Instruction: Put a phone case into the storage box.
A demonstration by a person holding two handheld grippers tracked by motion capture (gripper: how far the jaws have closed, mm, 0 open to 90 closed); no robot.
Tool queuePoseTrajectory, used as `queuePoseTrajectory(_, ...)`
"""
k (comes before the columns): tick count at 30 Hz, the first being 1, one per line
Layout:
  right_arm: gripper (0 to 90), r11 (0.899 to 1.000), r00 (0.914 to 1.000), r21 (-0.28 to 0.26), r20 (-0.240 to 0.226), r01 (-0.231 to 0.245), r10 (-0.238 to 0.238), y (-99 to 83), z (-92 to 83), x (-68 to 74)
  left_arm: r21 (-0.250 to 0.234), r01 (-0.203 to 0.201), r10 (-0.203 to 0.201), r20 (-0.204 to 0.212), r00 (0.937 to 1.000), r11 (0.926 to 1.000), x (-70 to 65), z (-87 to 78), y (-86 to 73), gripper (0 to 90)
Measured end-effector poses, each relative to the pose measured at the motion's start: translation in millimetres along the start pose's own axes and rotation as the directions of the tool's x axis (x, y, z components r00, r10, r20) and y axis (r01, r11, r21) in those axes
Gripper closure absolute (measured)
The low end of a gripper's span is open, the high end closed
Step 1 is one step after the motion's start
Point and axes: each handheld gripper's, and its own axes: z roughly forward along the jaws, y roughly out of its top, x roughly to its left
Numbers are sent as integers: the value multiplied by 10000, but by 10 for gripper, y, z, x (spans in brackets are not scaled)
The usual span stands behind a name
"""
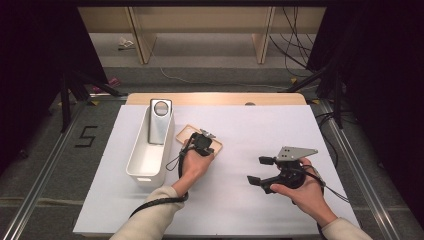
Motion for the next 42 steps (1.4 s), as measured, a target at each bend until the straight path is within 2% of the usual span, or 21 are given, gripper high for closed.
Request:
queuePoseTrajectory(7,162,10000,10000,-13,8,-8,8,0,0,1,366,-370,367,110,9993,9986,-23,-89,-68,896)
queuePoseTrajectory(12,162,10000,10000,3,14,-12,12,-1,-2,1,798,-637,634,67,9980,9948,13,-202,-153,896)
queuePoseTrajectory(17,162,10000,10000,3,1,-6,6,0,6,7,1465,-830,843,-29,9964,9857,75,-328,-230,896)
queuePoseTrajectory(21,162,10000,10000,23,3,-6,6,0,7,8,1781,-1072,1117,-158,9936,9782,82,-393,-280,896)
queuePoseTrajectory(25,162,10000,10000,6,6,-14,14,-2,6,6,1978,-1403,1490,-298,9884,9702,73,-455,-344,895)
queuePoseTrajectory(32,162,10000,10000,13,-1,-15,15,-1,7,7,2341,-1620,1790,-531,9824,9586,99,-532,-411,894)
queuePoseTrajectory(34,162,10000,10000,13,-1,-8,8,-1,7,8,2502,-1789,2010,-654,9774,9515,110,-551,-425,894)
queuePoseTrajectory(40,162,10000,10000,25,-5,-22,22,-4,12,8,2603,-1894,2160,-777,9733,9468,143,-585,-464,893)
queuePoseTrajectory(42,162,10000,10000,20,-11,-13,13,-3,12,10,2684,-2004,2297,-822,9698,9422,150,-595,-472,892)
